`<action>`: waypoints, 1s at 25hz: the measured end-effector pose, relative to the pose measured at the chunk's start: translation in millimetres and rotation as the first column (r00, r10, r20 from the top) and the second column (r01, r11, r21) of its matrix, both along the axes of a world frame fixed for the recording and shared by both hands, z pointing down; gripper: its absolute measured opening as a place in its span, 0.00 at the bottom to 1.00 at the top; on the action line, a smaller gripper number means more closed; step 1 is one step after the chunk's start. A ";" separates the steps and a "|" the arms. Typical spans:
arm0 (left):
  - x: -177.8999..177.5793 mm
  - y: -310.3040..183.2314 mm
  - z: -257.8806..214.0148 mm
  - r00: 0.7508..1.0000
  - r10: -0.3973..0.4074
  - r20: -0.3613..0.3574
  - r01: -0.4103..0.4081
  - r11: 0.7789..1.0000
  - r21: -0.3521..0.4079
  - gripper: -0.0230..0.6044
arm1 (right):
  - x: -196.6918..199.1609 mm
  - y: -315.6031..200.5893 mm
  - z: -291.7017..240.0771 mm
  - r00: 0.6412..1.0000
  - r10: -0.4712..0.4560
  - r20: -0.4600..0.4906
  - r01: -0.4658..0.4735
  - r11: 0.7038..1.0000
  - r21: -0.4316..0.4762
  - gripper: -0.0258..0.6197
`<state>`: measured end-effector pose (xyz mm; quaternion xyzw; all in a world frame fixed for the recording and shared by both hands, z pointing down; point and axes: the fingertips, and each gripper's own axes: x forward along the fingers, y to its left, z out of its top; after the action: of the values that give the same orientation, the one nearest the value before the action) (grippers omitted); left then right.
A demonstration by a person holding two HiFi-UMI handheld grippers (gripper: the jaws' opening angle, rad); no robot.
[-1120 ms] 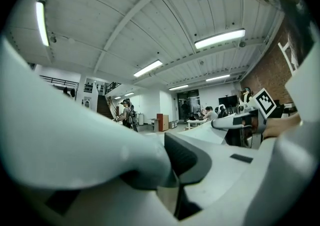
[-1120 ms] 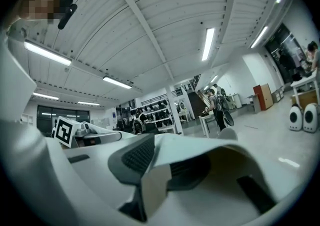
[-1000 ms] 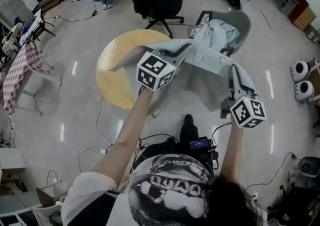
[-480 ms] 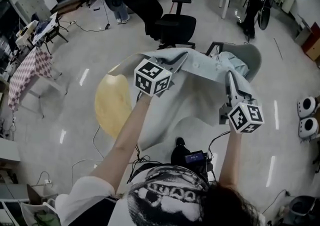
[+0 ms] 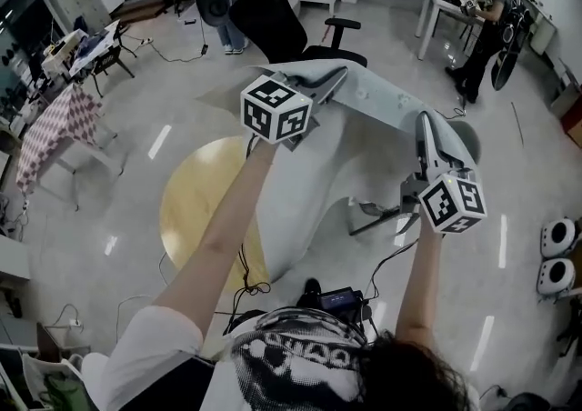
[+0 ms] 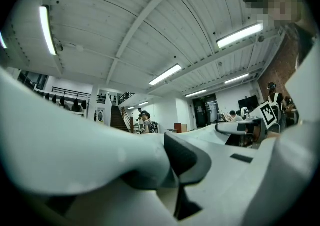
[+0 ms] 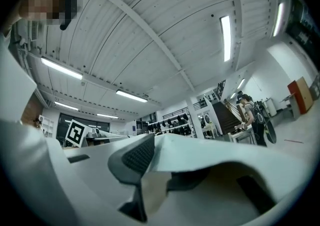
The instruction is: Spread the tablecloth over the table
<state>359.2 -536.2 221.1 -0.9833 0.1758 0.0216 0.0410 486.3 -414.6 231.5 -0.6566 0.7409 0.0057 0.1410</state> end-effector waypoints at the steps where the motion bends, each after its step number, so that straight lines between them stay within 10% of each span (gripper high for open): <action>1: 5.7 -9.0 -6.6 1.000 0.002 -0.007 -0.002 1.000 0.005 0.11 | 5.4 -8.6 -5.5 1.000 -0.003 0.000 0.003 1.000 0.011 0.15; 12: 41.2 -92.3 -68.7 0.999 -0.014 0.043 0.007 0.987 0.163 0.11 | 34.9 -88.4 -58.1 1.000 -0.021 -0.019 0.023 0.992 0.126 0.15; 20: 48.4 -146.3 -94.0 0.969 -0.044 0.244 -0.055 0.921 0.386 0.13 | 26.1 -141.5 -74.3 0.999 -0.027 0.020 0.024 0.987 0.160 0.15; 25: 7.1 -167.7 -77.8 0.971 -0.075 0.227 -0.011 0.935 0.355 0.12 | -10.4 -166.8 -64.6 0.997 -0.072 0.026 0.068 0.992 0.107 0.15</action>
<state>366.4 -703.9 143.2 -0.9524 0.1789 -0.0652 0.2382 475.9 -581.4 166.9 -0.6219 0.7599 0.0302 0.1870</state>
